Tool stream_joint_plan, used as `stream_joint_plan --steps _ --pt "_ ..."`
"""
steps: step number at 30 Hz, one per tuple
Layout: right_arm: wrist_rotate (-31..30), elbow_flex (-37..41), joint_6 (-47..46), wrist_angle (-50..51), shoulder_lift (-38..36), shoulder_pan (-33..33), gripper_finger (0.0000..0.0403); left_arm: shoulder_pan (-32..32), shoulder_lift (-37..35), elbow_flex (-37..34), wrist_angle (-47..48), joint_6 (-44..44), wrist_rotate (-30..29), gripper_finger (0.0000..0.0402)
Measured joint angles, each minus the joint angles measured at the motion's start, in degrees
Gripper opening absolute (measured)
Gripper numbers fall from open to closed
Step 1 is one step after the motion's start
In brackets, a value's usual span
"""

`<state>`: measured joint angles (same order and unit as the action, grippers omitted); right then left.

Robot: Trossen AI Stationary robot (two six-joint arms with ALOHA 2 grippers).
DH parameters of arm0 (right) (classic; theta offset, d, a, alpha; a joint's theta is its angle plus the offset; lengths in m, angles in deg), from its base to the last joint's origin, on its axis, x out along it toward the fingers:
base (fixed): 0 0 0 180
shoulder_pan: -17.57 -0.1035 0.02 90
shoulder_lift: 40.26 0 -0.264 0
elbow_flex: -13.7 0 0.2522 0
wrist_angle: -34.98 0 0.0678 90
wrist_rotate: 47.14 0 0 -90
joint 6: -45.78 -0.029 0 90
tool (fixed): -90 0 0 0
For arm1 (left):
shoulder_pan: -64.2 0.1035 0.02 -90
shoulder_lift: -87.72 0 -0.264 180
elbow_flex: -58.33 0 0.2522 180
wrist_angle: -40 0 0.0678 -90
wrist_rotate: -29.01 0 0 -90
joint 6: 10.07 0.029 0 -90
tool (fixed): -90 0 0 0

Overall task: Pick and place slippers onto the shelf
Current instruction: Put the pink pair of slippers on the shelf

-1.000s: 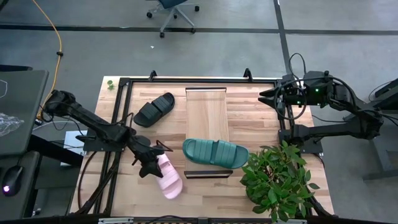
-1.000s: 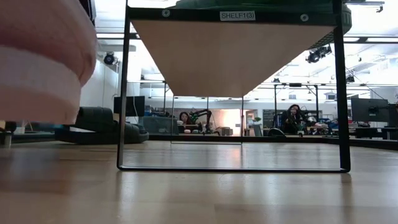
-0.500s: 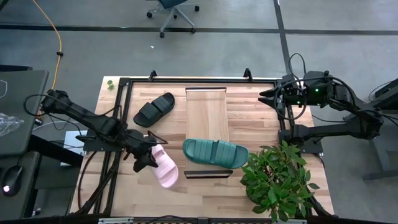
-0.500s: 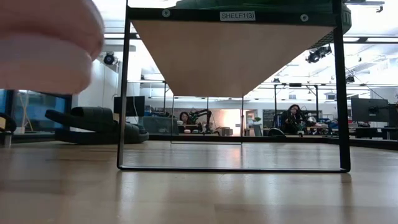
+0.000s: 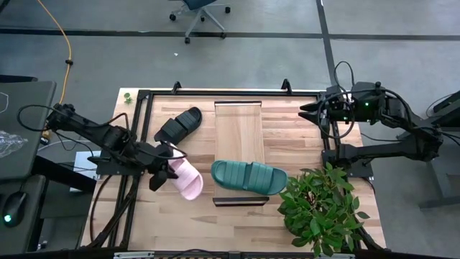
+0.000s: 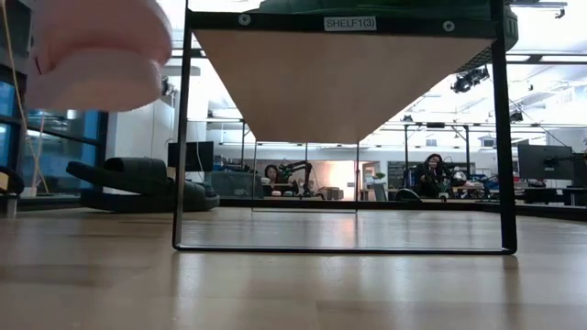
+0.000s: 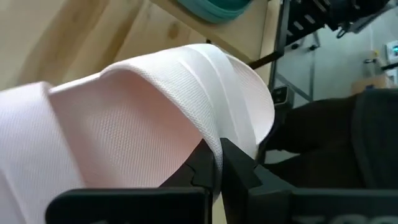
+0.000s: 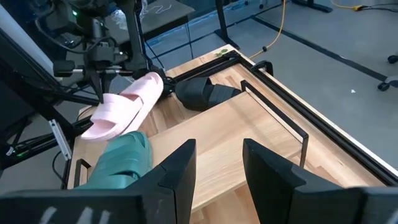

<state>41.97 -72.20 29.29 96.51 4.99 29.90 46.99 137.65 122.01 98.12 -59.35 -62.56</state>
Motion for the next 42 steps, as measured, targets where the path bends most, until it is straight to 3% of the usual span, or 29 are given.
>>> stream_joint_plan --steps 12,19,34,42 --pt "0.0 0.0 -0.2 0.0 0.0 0.0 0.0123 0.2 -0.2 4.6 6.1 0.8 -10.6 0.0" --pt "0.0 0.0 -0.6 0.0 0.0 0.0 0.0123 6.6 -0.2 6.3 6.7 4.0 -12.1 0.0" --pt "-0.5 0.0 -1.3 0.0 0.0 0.0 0.0123 23.8 0.5 6.4 -4.3 17.6 -9.1 0.0" --pt "-1.9 0.0 -1.1 0.0 0.0 0.0 0.0123 30.6 6.7 6.4 -11.5 24.0 -1.9 0.0"
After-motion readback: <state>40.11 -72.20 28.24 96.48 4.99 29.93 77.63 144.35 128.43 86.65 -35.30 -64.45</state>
